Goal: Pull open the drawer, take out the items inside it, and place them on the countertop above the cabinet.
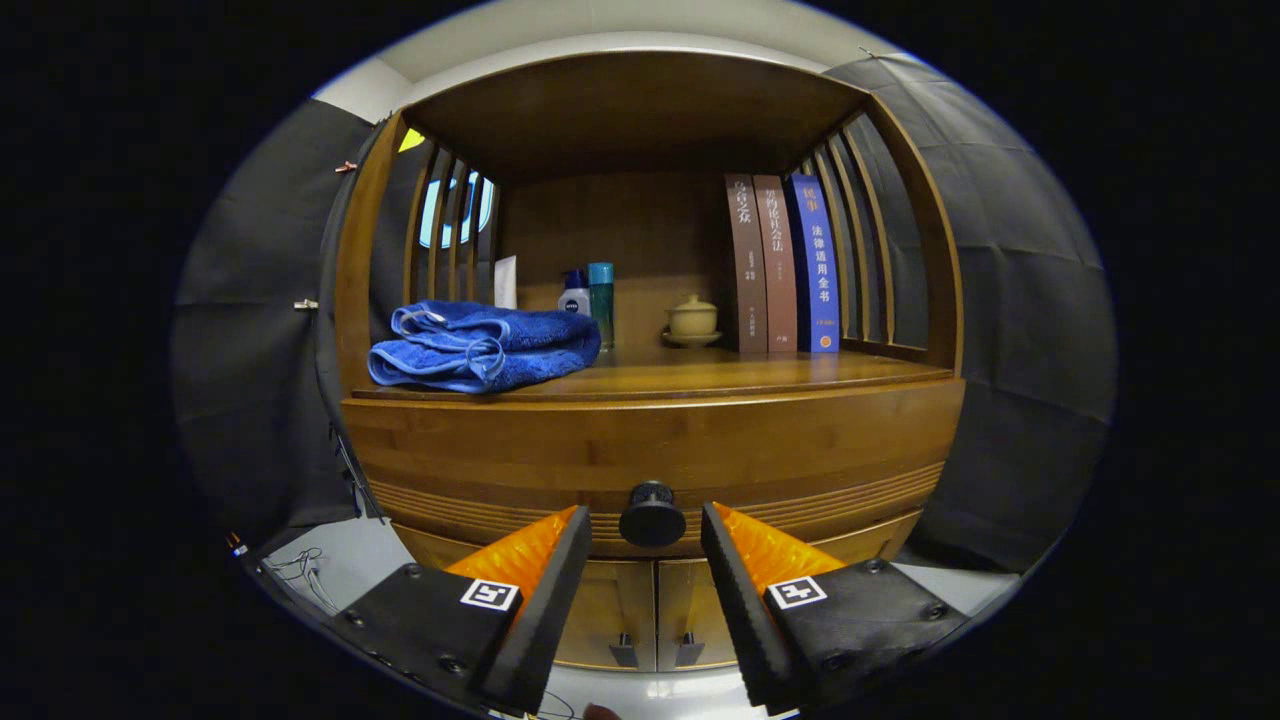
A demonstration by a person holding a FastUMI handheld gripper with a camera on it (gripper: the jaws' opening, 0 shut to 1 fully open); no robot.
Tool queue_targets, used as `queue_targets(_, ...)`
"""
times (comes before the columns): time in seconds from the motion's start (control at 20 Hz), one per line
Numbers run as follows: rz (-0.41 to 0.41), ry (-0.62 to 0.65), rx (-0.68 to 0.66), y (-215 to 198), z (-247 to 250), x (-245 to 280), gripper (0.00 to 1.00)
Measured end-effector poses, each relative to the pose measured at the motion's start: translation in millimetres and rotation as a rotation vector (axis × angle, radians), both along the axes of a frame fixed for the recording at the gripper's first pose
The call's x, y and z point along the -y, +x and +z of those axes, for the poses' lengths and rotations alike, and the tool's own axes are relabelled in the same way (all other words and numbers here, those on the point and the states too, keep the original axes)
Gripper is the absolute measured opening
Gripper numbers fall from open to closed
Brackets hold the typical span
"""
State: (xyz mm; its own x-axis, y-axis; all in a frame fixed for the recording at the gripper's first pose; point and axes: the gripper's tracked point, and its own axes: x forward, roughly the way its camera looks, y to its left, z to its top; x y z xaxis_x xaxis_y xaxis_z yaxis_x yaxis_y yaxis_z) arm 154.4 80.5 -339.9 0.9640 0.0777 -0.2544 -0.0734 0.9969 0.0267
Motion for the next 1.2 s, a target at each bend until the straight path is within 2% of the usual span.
queue_targets(0.15, -0.003, 0.009, -0.01, 14, -11, -1, 0.76)
queue_targets(0.3, -0.008, 0.005, -0.019, 22, -12, 3, 0.56)
queue_targets(0.35, -0.003, 0.005, -0.015, 15, -10, 1, 0.55)
queue_targets(0.6, 0.0, -0.015, -0.026, 20, -13, 5, 0.36)
queue_targets(0.85, -0.011, 0.002, -0.042, -1, -10, 4, 0.37)
queue_targets(1.2, -0.014, 0.007, -0.051, -62, 1, 8, 0.36)
